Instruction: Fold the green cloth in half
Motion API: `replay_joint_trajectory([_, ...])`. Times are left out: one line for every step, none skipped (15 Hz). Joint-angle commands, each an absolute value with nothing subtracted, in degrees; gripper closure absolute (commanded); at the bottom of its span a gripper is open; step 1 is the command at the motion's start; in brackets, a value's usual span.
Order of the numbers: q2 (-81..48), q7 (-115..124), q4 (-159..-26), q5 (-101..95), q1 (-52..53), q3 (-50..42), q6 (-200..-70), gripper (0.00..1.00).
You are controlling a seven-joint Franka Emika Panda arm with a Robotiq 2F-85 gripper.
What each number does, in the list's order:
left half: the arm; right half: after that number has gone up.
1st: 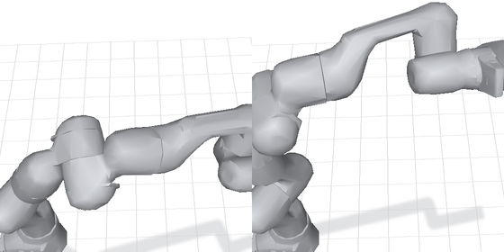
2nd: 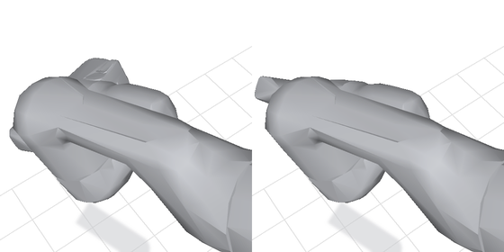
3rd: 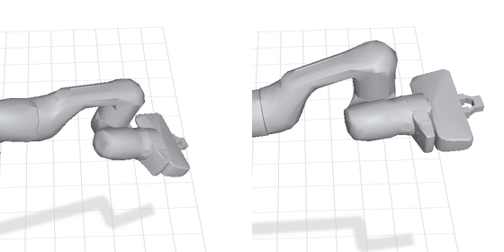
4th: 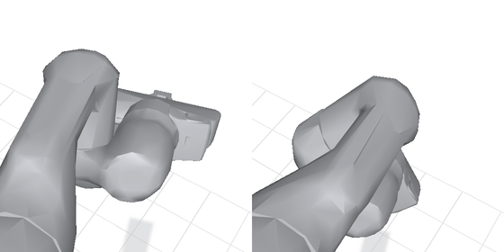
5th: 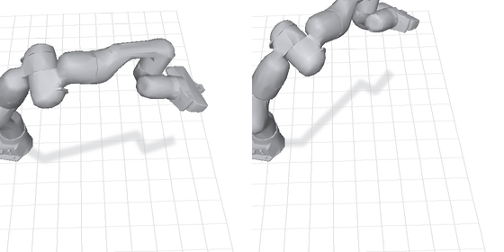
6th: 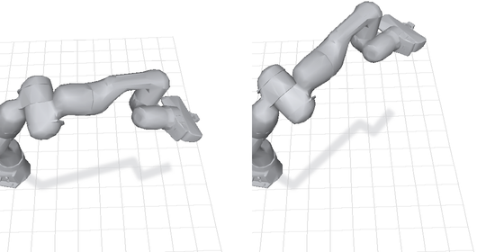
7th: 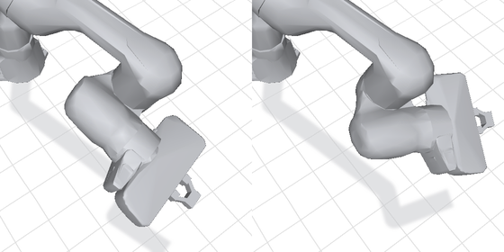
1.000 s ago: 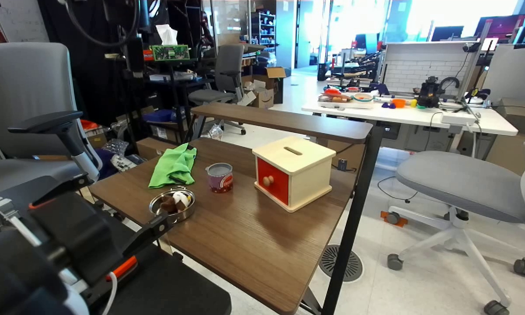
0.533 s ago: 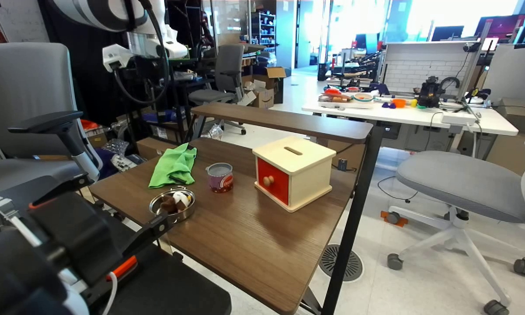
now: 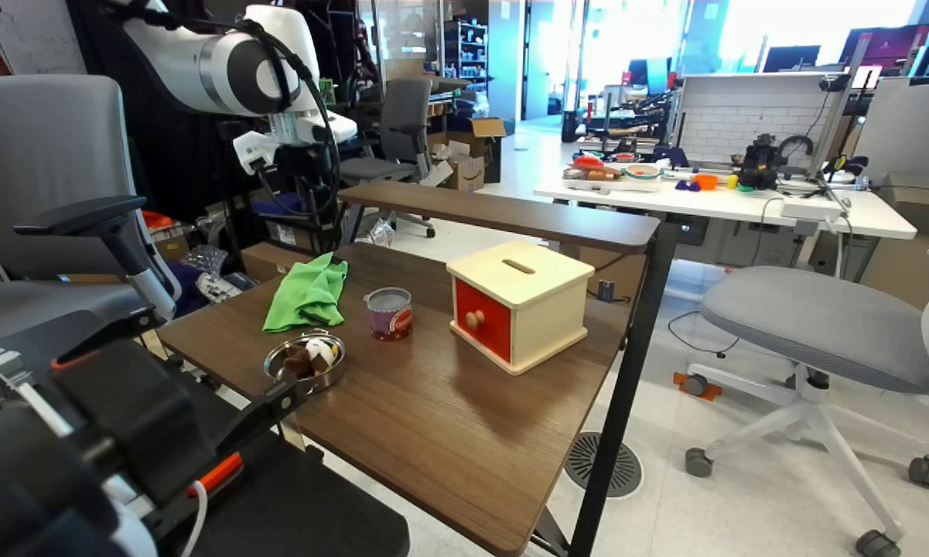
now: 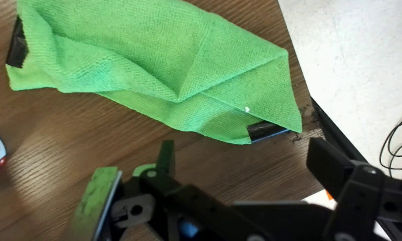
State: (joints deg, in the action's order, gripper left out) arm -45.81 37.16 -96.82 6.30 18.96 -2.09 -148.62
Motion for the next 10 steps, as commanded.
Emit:
replay_joint_trajectory([-52.7, 40.4, -88.0, 4.9, 21.0, -3.7, -148.5, 0.00])
replay_joint_trajectory([-54.0, 40.8, -86.4, 4.8, 21.4, -3.9, -148.1, 0.00])
replay_joint_trajectory([-55.6, 41.0, -84.5, 4.8, 21.5, -3.9, -147.7, 0.00])
replay_joint_trajectory([-57.0, 41.2, -82.7, 4.7, 21.8, -4.0, -147.0, 0.00])
replay_joint_trajectory([-58.5, 41.2, -80.8, 4.6, 21.9, -3.9, -146.4, 0.00])
replay_joint_trajectory([-59.7, 41.4, -79.4, 4.7, 22.1, -4.0, -146.0, 0.00])
replay_joint_trajectory([-60.9, 41.3, -77.8, 4.6, 22.1, -4.0, -145.5, 0.00])
replay_joint_trajectory([-62.1, 41.3, -76.4, 4.5, 22.3, -4.1, -145.0, 0.00])
replay_joint_trajectory([-63.1, 41.3, -75.0, 4.5, 22.4, -4.1, -144.4, 0.00])
replay_joint_trajectory([-64.2, 41.3, -73.5, 4.5, 22.5, -4.0, -143.6, 0.00])
